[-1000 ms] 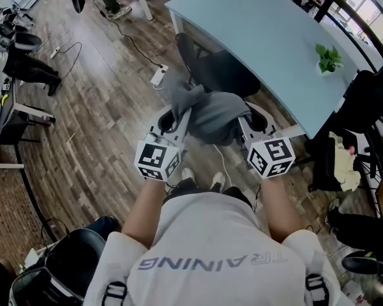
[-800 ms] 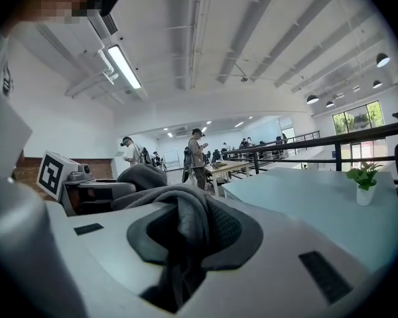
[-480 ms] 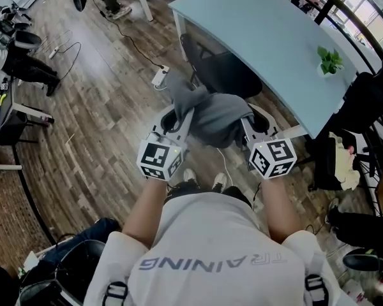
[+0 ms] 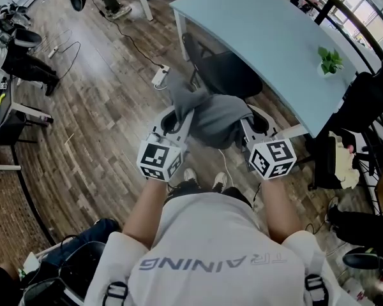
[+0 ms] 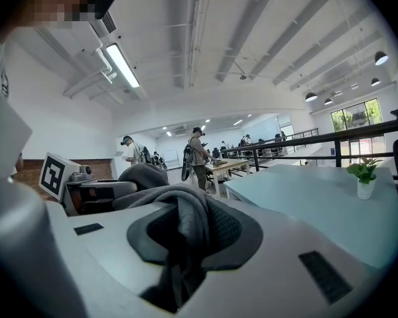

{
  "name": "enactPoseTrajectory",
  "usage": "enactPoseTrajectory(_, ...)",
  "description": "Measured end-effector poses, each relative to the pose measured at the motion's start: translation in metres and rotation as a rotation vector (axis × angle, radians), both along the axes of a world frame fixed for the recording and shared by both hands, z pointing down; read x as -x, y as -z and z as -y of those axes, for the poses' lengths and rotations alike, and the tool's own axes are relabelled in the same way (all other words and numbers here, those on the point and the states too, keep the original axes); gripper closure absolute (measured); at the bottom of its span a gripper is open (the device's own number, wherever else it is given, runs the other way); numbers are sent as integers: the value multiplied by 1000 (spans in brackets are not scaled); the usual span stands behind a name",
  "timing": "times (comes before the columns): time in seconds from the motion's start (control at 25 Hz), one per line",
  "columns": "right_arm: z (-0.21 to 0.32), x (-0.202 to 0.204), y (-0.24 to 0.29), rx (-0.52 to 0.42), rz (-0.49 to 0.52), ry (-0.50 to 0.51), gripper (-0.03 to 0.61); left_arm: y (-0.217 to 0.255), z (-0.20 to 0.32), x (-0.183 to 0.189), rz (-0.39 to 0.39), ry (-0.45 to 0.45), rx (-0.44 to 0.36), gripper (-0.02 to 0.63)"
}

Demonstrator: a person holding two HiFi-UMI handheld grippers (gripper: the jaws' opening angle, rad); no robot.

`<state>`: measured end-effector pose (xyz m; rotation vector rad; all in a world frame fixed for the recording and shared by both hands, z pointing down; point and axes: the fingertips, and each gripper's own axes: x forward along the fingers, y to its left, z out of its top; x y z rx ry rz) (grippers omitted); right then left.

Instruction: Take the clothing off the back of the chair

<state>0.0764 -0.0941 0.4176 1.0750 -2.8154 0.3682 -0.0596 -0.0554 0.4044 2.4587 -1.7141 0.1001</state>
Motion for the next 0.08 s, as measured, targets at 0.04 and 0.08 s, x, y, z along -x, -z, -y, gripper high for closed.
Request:
enactPoseTrajectory(0.04,-1,2,0,1,0,1,488,0,-1,2,-1,-1,0,525)
enactPoseTrajectory(0.08,-1,3,1,2,-1,1,488,1,-1,3,-2,-2,-1,525)
